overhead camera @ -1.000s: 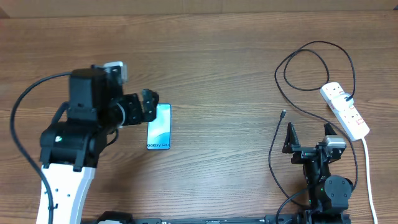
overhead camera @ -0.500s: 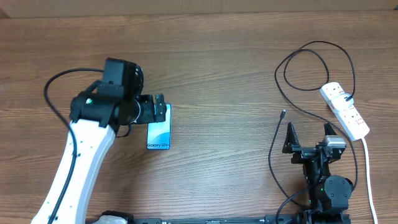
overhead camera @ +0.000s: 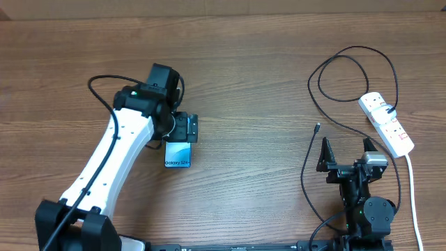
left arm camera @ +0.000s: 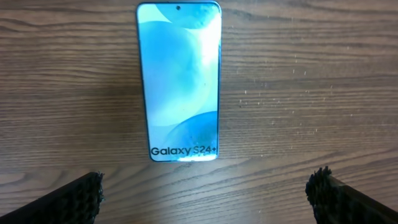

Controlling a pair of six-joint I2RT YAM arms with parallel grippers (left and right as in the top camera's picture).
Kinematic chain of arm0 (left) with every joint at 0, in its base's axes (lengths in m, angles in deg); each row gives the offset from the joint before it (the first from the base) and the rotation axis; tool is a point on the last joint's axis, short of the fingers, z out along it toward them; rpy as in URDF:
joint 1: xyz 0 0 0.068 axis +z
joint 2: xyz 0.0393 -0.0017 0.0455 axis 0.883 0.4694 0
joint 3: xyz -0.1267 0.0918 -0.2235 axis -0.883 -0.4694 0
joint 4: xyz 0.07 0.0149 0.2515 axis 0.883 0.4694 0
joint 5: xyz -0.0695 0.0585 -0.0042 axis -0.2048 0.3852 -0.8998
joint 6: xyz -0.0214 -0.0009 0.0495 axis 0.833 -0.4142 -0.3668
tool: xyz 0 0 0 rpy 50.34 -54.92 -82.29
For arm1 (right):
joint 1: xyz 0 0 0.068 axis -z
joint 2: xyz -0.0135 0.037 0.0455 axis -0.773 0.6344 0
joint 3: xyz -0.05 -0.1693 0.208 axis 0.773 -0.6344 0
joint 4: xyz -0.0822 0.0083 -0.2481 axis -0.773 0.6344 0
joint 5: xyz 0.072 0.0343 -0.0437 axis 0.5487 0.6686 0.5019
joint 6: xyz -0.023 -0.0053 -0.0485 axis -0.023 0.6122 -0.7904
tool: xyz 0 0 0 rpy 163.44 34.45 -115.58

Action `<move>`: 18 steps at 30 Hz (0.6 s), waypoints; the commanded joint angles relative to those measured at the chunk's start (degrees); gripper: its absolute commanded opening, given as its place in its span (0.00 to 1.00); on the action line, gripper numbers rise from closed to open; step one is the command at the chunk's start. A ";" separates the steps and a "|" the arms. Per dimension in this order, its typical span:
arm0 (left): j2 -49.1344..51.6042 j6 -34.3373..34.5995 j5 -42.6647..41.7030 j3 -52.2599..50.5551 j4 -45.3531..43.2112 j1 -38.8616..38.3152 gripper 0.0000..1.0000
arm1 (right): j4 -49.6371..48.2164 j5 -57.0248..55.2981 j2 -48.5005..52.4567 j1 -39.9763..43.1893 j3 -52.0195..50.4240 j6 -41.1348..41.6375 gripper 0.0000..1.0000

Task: Plug charger to phone and switch on socket
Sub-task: 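Move the left gripper over the Galaxy phone and lower it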

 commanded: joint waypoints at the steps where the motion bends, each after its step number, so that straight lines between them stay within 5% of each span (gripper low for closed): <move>1: 2.60 -1.53 -0.24 0.87 0.02 -1.16 1.00 | -0.31 0.26 -0.46 0.11 -0.63 -0.42 1.00; 18: 9.75 3.39 5.95 -0.66 -5.92 -2.62 0.99 | -0.31 0.26 -0.46 0.09 -0.63 -0.42 1.00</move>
